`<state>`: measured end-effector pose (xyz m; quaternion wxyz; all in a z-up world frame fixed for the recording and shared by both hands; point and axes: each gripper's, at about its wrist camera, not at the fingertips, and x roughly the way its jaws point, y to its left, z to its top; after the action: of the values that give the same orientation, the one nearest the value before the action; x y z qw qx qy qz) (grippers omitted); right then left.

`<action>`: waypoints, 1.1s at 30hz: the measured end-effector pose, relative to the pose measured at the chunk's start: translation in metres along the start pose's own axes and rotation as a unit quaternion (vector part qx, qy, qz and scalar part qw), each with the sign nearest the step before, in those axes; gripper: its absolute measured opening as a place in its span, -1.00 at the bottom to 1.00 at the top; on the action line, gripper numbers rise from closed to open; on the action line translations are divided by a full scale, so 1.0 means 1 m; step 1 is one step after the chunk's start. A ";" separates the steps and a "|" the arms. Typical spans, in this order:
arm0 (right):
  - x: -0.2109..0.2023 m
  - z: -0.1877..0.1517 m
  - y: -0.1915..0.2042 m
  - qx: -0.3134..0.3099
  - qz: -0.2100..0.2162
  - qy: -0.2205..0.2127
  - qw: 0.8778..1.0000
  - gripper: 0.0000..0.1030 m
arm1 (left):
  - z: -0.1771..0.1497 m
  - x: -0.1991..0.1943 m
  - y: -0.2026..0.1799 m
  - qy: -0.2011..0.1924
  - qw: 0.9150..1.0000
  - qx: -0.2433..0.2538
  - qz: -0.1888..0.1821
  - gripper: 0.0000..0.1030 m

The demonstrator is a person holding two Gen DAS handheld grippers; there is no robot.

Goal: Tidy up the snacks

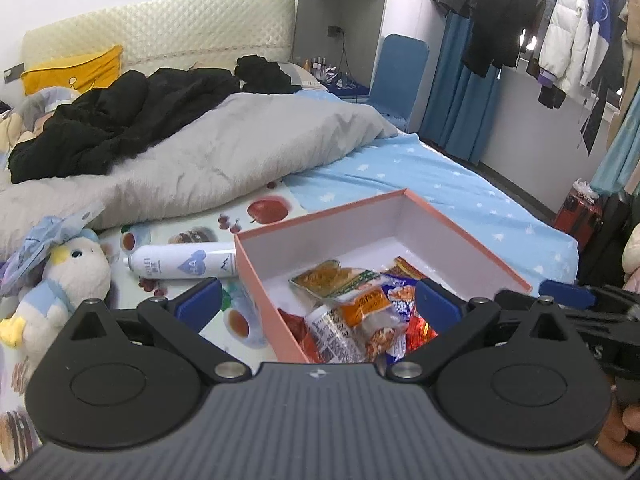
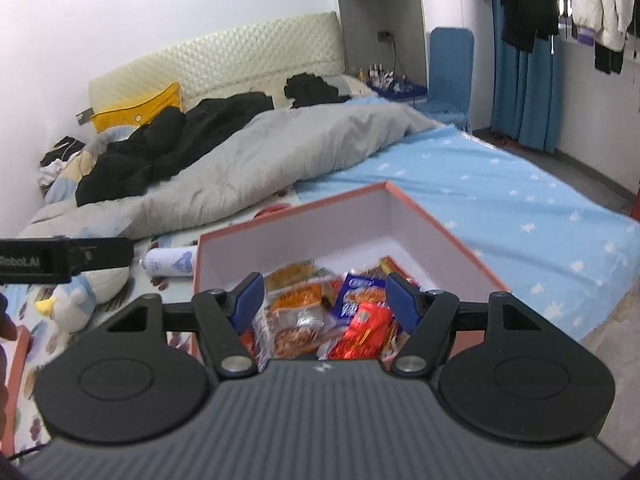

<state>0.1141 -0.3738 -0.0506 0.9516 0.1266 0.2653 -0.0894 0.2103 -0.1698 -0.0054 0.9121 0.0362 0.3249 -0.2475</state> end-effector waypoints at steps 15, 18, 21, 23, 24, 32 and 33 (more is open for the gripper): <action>0.008 -0.013 0.008 -0.003 -0.006 0.013 1.000 0.35 | -0.016 0.004 0.010 0.020 1.000 -0.016 0.015 1.00; 0.011 -0.014 0.008 -0.006 -0.009 0.014 1.000 0.35 | -0.015 0.005 0.010 0.023 1.000 -0.015 0.014 1.00; 0.014 -0.016 0.007 -0.003 -0.006 0.019 1.000 0.35 | -0.015 0.005 0.009 0.022 0.999 -0.017 0.015 1.00; 0.015 -0.017 0.005 0.000 0.003 0.019 1.000 0.35 | -0.015 0.005 0.011 0.021 0.999 -0.022 0.013 1.00; 0.015 -0.017 0.004 0.003 0.005 0.020 1.000 0.35 | -0.014 0.004 0.011 0.019 0.999 -0.023 0.013 1.00; 0.018 -0.017 0.001 0.012 -0.001 0.021 1.000 1.00 | -0.011 0.004 0.011 0.014 0.999 -0.017 0.024 1.00; 0.017 -0.017 0.000 0.016 0.000 0.021 1.000 1.00 | -0.011 0.004 0.011 0.014 0.999 -0.017 0.024 1.00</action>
<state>0.1205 -0.3708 -0.0739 0.9437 0.1433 0.2838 -0.0910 0.2119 -0.1589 -0.0177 0.9138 0.0319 0.3404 -0.2192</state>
